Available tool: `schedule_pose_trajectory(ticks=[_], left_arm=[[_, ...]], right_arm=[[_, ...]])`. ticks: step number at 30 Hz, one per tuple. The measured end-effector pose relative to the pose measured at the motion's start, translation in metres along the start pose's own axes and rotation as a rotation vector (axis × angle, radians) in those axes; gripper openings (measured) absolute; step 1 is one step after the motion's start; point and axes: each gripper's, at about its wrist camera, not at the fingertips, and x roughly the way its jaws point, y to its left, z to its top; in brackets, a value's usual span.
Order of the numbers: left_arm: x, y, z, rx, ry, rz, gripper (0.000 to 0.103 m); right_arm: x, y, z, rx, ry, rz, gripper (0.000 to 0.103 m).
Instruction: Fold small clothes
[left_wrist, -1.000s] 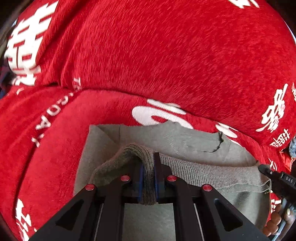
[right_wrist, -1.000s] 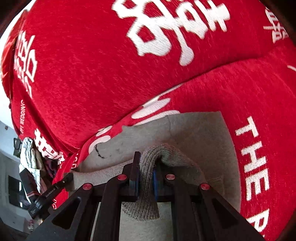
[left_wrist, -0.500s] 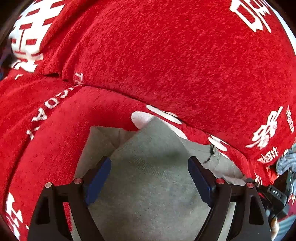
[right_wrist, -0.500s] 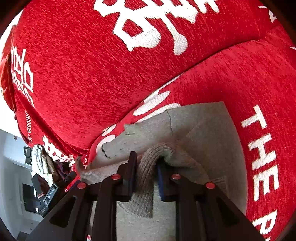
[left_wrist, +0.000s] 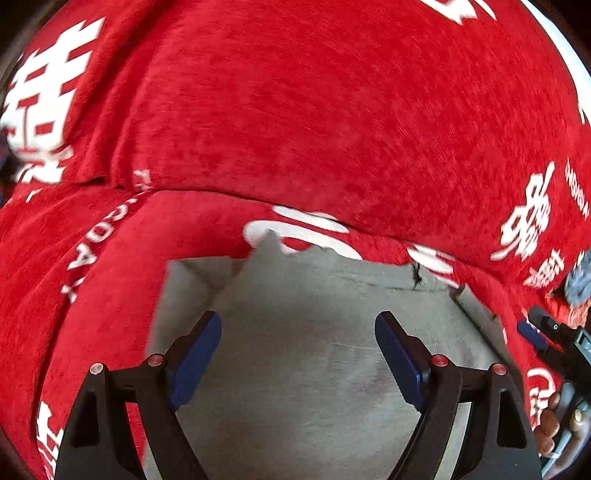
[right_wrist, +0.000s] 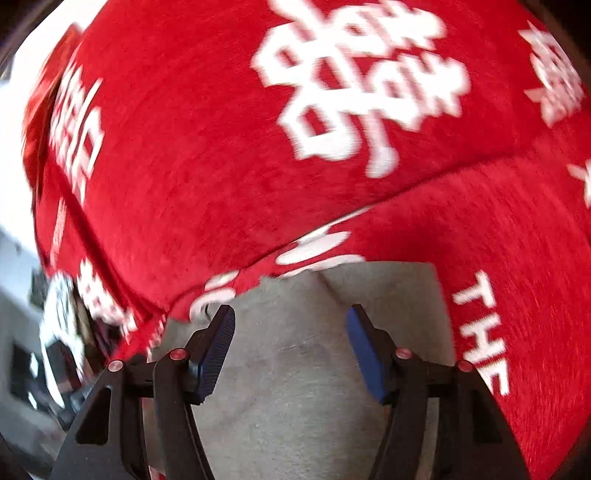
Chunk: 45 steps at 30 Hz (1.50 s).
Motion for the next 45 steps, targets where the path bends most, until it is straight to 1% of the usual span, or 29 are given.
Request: schedule_pose_trajectory(ticks=[2, 4, 5, 7, 8, 10, 13, 14, 15, 16, 17, 19, 20, 22, 23, 25, 27, 28, 29, 30, 31, 33, 34, 35, 36, 37, 39, 42, 45], left_arm=[[0.013, -0.014, 0.000, 0.052, 0.023, 0.023, 0.086], [0.023, -0.019, -0.001, 0.072, 0.036, 0.050, 0.086], [0.030, -0.018, 0.000, 0.070, 0.050, 0.062, 0.086], [0.041, -0.010, 0.002, 0.048, 0.077, 0.082, 0.086], [0.045, -0.003, 0.003, 0.034, 0.086, 0.090, 0.086], [0.046, 0.008, 0.003, 0.019, 0.085, 0.054, 0.086], [0.040, 0.015, 0.002, 0.033, 0.065, 0.010, 0.086], [0.038, 0.016, 0.001, 0.040, 0.058, 0.007, 0.086], [0.037, 0.018, 0.000, 0.045, 0.053, -0.006, 0.086], [0.036, 0.021, 0.000, 0.039, 0.052, -0.026, 0.086], [0.034, 0.025, 0.001, 0.019, 0.050, -0.046, 0.086], [0.029, 0.030, 0.004, -0.024, 0.047, -0.060, 0.086], [0.023, 0.032, 0.004, -0.046, 0.043, -0.054, 0.086], [0.005, 0.031, 0.002, -0.059, 0.003, -0.009, 0.086], [-0.006, 0.024, -0.003, -0.039, -0.023, 0.030, 0.086], [-0.018, 0.012, -0.014, 0.004, -0.048, 0.062, 0.086], [-0.026, -0.010, -0.033, 0.068, -0.062, 0.099, 0.086], [-0.025, -0.021, -0.040, 0.105, -0.059, 0.130, 0.086], [-0.025, -0.034, -0.052, 0.156, -0.063, 0.181, 0.086], [-0.026, -0.040, -0.059, 0.180, -0.069, 0.203, 0.086], [-0.027, -0.045, -0.067, 0.197, -0.069, 0.213, 0.086], [-0.023, -0.046, -0.080, 0.193, -0.037, 0.206, 0.086], [-0.020, -0.041, -0.084, 0.174, -0.022, 0.212, 0.086], [-0.017, -0.033, -0.089, 0.155, -0.007, 0.223, 0.086], [-0.015, -0.027, -0.094, 0.142, -0.004, 0.224, 0.089], [-0.018, -0.020, -0.099, 0.130, -0.028, 0.216, 0.092], [-0.027, -0.014, -0.106, 0.113, -0.030, 0.209, 0.094], [-0.047, -0.007, -0.115, 0.095, -0.016, 0.172, 0.094], [-0.068, 0.005, -0.118, 0.045, -0.048, 0.128, 0.094]], right_arm=[[0.017, 0.019, -0.007, -0.099, 0.065, 0.025, 0.067], [0.043, 0.029, -0.013, -0.154, 0.169, 0.055, 0.067], [0.050, 0.029, -0.014, -0.160, 0.195, 0.047, 0.067], [0.064, 0.018, -0.015, -0.154, 0.227, -0.012, 0.067], [0.065, 0.011, -0.013, -0.142, 0.221, -0.037, 0.066], [0.058, -0.009, -0.007, -0.114, 0.175, -0.074, 0.066], [0.041, -0.043, -0.001, -0.038, 0.133, -0.079, 0.066], [0.038, -0.052, 0.000, -0.016, 0.129, -0.067, 0.066], [0.034, -0.064, 0.001, 0.024, 0.120, -0.019, 0.066], [0.028, -0.074, 0.002, 0.064, 0.107, 0.005, 0.066], [0.025, -0.079, 0.003, 0.075, 0.101, -0.012, 0.066], [0.016, -0.085, 0.003, 0.080, 0.086, -0.109, 0.066], [0.009, -0.085, 0.002, 0.088, 0.072, -0.107, 0.066], [-0.009, -0.071, -0.002, 0.060, 0.021, -0.100, 0.066], [-0.019, -0.059, -0.006, 0.019, -0.011, -0.104, 0.066], [-0.032, -0.036, -0.016, -0.059, -0.049, -0.119, 0.068], [-0.032, -0.006, -0.037, -0.165, -0.036, -0.113, 0.070], [-0.028, 0.003, -0.045, -0.208, -0.021, -0.130, 0.070], [-0.025, 0.012, -0.055, -0.259, -0.010, -0.155, 0.070], [-0.021, 0.020, -0.067, -0.308, 0.007, -0.167, 0.070], [-0.018, 0.019, -0.076, -0.322, 0.027, -0.166, 0.070], [-0.014, 0.011, -0.086, -0.313, 0.059, -0.202, 0.070], [-0.014, 0.000, -0.091, -0.302, 0.067, -0.249, 0.070], [-0.016, -0.006, -0.094, -0.296, 0.058, -0.250, 0.070], [-0.024, -0.013, -0.097, -0.289, 0.037, -0.220, 0.069], [-0.030, -0.019, -0.099, -0.281, 0.034, -0.215, 0.069], [-0.044, -0.023, -0.102, -0.251, 0.028, -0.211, 0.070], [-0.057, -0.020, -0.107, -0.230, 0.025, -0.232, 0.070], [-0.069, -0.003, -0.111, -0.230, -0.001, -0.231, 0.070]])
